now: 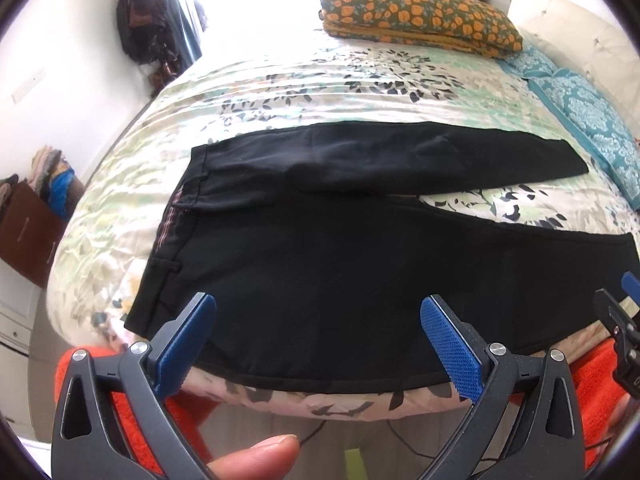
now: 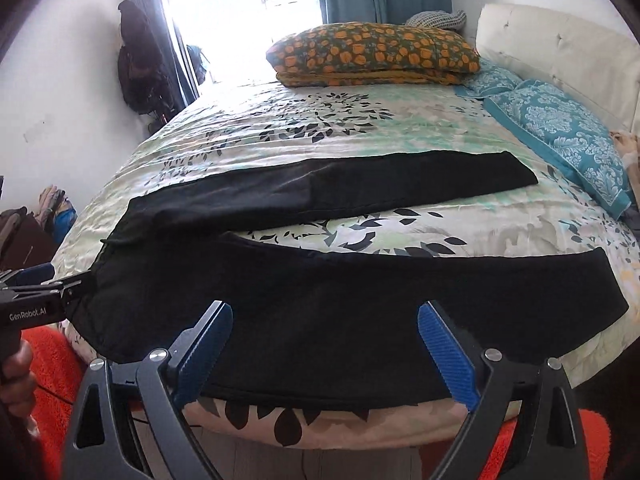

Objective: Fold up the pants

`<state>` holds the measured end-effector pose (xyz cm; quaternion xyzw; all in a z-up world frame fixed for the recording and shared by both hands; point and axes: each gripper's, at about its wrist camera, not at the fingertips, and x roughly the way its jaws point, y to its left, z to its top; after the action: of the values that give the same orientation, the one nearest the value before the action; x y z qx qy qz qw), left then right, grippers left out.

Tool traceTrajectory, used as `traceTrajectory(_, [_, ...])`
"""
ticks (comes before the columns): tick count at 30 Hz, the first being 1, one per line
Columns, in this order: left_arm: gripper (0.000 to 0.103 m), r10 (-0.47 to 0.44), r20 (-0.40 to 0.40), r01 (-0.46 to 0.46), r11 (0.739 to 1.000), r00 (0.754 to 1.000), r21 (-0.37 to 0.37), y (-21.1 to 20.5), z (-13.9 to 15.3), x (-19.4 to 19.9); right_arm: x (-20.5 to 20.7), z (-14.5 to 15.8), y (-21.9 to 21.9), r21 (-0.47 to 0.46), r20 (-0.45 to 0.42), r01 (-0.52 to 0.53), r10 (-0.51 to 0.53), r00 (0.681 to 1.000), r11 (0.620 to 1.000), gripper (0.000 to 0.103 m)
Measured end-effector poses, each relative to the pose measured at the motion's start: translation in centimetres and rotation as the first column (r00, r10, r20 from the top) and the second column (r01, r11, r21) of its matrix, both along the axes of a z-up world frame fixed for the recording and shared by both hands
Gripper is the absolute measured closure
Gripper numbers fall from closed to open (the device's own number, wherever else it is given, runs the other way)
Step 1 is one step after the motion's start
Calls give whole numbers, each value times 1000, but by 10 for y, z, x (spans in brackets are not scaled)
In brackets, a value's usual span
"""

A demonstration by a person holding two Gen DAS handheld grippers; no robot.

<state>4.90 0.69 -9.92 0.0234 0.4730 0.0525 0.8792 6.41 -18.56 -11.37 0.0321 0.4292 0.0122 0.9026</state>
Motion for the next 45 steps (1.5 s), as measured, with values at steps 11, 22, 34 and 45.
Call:
traceTrajectory(11, [1,-30,2,30,1000,1000,1,0,-80,8,-33,-44,33,-157,5,-57,58,998,986,9])
traceTrajectory(22, [0,-57,15,57,998,998,13,17,-130,26,11,-101,41,-211,-74,-140,127,989,967,9])
traceTrajectory(34, [0,-70,2,70,997,998,-16,21,-133,27,21,-126,16,-140,-166,-69,46,985,988,4])
traceTrajectory(45, [0,-99,16,99,995,995,-14,22,-134,26,20,-134,12,-114,-177,-44,23,984,992,0])
